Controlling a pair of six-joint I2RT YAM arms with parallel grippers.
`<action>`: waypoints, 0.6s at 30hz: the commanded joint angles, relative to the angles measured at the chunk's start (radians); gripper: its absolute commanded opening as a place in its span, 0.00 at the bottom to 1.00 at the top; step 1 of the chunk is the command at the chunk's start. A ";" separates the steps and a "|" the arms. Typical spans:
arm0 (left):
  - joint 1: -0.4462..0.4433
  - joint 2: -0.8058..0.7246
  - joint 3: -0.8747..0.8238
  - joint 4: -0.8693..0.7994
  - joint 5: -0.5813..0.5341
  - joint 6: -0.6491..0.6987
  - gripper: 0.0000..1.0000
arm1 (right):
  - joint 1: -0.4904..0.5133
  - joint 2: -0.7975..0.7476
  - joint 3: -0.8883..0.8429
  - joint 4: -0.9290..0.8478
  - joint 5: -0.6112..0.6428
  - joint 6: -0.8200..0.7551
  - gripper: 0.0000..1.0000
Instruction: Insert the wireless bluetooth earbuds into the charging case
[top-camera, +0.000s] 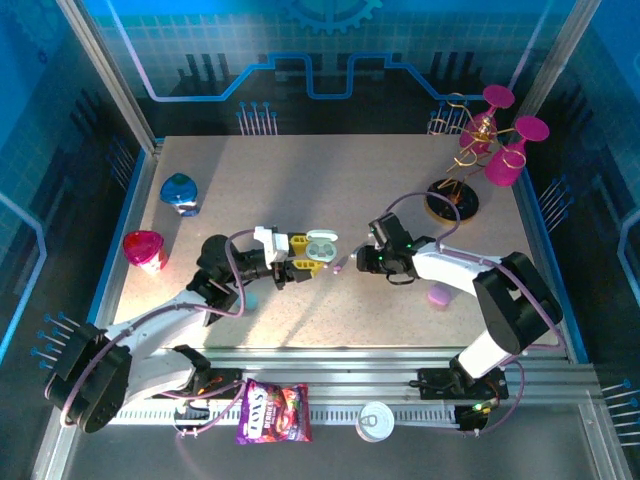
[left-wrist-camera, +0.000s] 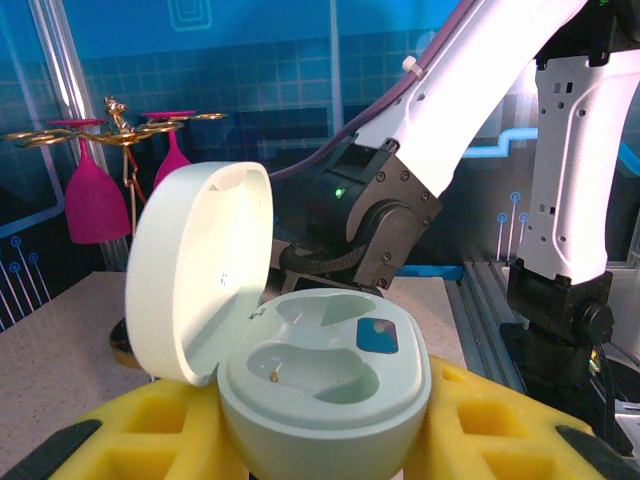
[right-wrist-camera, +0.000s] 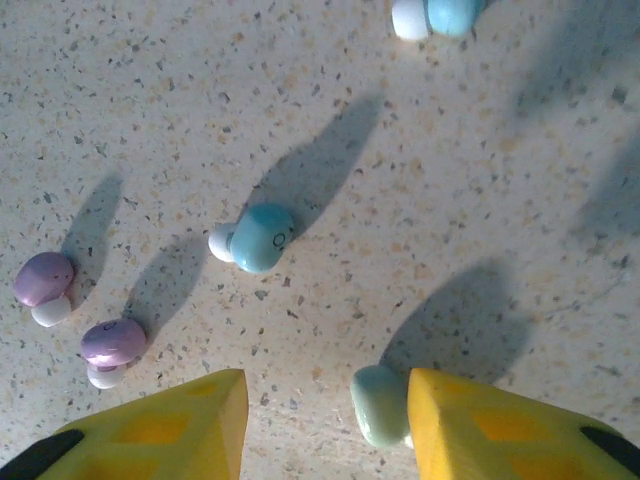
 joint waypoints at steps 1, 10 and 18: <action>0.004 -0.040 -0.019 0.008 -0.019 0.020 0.19 | 0.019 0.009 0.041 -0.125 0.085 -0.069 0.44; 0.004 -0.088 -0.027 -0.036 -0.032 0.045 0.19 | 0.087 0.121 0.242 -0.386 0.223 -0.137 0.31; 0.004 -0.149 -0.026 -0.069 -0.038 0.050 0.19 | 0.142 0.244 0.418 -0.603 0.363 -0.223 0.30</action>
